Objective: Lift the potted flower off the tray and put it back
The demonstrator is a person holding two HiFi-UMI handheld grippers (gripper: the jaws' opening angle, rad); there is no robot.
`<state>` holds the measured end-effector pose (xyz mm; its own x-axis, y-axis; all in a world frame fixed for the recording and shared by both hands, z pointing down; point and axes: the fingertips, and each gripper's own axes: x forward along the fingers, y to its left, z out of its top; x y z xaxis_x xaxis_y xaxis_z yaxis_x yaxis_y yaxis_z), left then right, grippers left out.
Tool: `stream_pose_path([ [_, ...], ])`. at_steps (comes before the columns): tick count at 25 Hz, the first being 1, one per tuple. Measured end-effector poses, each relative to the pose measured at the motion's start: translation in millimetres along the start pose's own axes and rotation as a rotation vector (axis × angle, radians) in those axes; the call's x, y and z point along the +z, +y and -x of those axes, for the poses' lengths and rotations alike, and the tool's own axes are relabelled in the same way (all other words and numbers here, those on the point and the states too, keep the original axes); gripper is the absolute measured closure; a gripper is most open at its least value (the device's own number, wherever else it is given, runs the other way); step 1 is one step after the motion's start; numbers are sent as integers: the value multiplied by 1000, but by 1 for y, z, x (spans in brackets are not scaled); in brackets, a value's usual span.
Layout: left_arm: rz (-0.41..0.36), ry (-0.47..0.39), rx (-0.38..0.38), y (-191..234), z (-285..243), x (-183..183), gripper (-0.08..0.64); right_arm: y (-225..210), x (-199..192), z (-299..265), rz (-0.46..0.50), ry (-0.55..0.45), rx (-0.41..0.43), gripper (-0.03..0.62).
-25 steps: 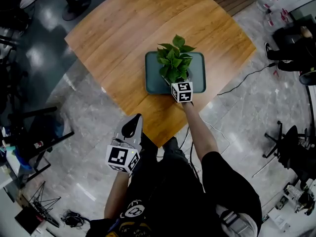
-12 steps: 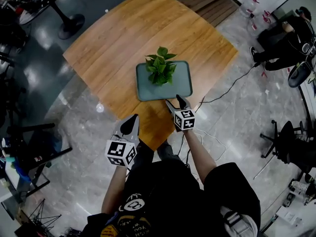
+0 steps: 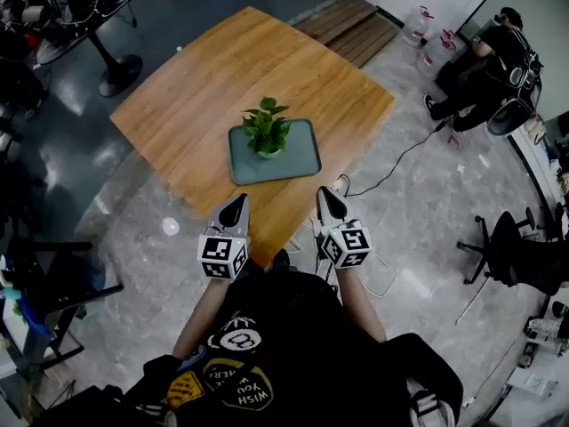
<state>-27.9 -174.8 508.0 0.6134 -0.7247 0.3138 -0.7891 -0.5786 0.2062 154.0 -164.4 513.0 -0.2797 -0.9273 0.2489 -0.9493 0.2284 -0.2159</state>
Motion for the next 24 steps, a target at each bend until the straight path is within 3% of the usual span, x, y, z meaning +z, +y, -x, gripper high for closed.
stream_pose_path([
  [3, -26, -27, -21, -9, 0, 15, 561, 7, 11, 1, 49, -13, 6, 594],
  [7, -40, -34, -27, -17, 1, 23, 561, 10, 7, 4, 31, -3, 7, 594],
  [24, -26, -26, -17, -24, 13, 18, 561, 20, -4, 9, 27, 38, 49, 594],
])
